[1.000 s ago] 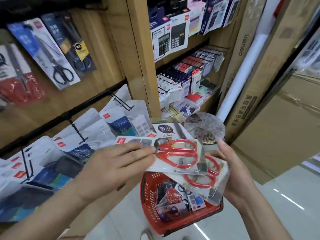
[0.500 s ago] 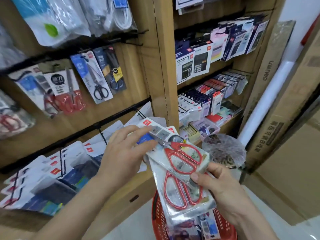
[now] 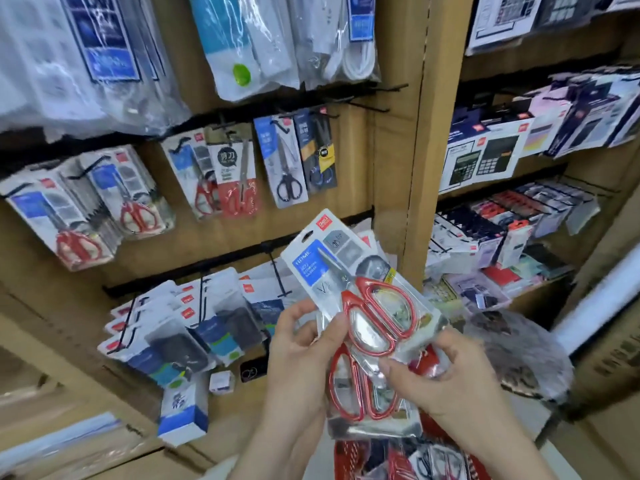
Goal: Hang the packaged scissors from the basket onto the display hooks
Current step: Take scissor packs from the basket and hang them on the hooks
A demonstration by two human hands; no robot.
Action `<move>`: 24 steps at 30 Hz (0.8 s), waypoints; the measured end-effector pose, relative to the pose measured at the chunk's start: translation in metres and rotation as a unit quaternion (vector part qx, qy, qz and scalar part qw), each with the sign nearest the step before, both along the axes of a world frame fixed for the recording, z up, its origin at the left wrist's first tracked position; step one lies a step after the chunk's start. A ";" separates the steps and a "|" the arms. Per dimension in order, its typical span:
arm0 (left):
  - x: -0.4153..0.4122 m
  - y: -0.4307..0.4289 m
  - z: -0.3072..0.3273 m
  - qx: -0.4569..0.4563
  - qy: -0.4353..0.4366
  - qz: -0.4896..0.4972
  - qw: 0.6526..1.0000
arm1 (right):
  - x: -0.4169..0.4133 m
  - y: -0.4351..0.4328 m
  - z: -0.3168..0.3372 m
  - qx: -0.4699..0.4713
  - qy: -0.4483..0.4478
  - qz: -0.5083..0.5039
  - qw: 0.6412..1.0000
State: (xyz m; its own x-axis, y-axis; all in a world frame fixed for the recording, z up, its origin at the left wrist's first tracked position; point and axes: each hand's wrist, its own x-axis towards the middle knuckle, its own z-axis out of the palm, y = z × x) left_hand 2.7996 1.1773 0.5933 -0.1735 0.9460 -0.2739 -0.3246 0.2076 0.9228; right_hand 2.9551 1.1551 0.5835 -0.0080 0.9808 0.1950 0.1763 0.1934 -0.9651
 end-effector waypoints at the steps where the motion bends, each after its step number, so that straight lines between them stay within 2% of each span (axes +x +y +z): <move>1: -0.008 0.001 -0.001 -0.002 0.003 0.024 1.000 | -0.008 0.003 0.003 -0.001 -0.005 0.009 1.000; 6: -0.050 0.009 0.001 0.014 -0.011 0.103 0.995 | -0.057 0.022 0.006 -0.025 -0.034 0.075 0.996; 13: -0.155 0.032 0.006 0.043 -0.014 0.128 0.991 | -0.154 0.047 0.011 -0.014 -0.020 0.070 0.997; 17: -0.236 0.048 -0.001 0.038 0.035 0.133 0.990 | -0.203 0.065 0.007 -0.021 -0.043 0.056 0.997; 24: -0.349 0.086 -0.003 0.054 0.186 0.137 0.971 | -0.258 0.095 0.002 -0.062 -0.064 0.018 0.996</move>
